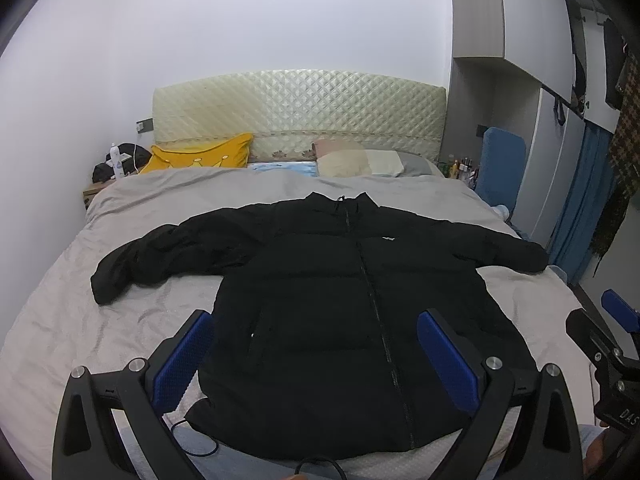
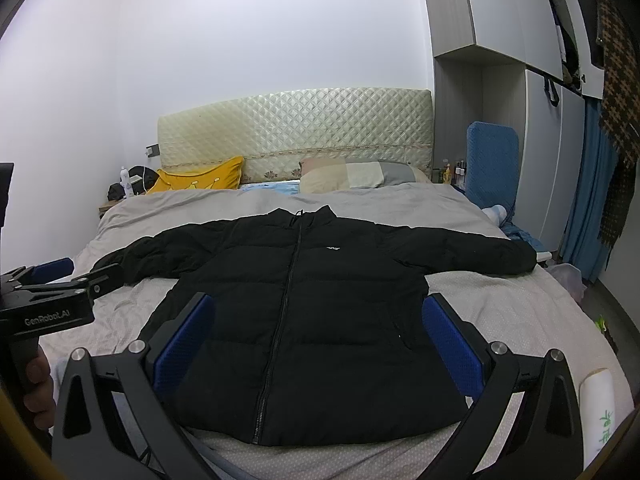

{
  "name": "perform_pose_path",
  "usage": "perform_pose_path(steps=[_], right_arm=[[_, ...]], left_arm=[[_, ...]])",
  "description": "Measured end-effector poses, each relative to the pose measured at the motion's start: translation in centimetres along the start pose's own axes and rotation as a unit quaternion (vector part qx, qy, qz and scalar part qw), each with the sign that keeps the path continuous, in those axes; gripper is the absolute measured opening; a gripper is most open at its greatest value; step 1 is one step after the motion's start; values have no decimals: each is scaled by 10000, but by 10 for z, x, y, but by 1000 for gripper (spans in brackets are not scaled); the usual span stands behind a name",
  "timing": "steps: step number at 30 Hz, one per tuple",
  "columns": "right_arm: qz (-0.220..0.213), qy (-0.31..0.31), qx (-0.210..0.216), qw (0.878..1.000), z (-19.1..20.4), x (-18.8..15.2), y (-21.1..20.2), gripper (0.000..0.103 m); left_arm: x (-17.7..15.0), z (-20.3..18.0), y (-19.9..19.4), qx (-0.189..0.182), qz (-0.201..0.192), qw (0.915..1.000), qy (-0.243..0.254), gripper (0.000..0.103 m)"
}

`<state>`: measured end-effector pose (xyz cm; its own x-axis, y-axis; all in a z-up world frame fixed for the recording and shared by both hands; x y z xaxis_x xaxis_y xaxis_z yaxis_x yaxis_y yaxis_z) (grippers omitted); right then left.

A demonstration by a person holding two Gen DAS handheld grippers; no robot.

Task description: Fold large clothes

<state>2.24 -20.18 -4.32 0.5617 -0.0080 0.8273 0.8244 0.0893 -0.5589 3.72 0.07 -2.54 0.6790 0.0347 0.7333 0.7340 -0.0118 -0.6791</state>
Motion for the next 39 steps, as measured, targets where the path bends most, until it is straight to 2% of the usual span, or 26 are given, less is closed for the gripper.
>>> perform_pose_path(steps=[10,39], right_arm=[[38,111,-54,9999,-5,1,4,103],[78,43,-89,9999,-8,-1,3,103]], left_arm=[[-2,-1,1,121,-27,9999,-42,103],[-5,-2,3,97,27,9999,1,103]])
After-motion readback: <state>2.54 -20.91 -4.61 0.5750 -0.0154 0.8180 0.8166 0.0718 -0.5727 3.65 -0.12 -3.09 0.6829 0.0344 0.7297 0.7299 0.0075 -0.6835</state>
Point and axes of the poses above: each gripper's, at about its wrist camera, not at the fingertips, and y roughly the way its jaws point, z to its left, x to its top, the point moved 4 cm from there along y, roughly the way its jaws point, and after that the axes turned 7 degrees about z, right-handed, at the moved point
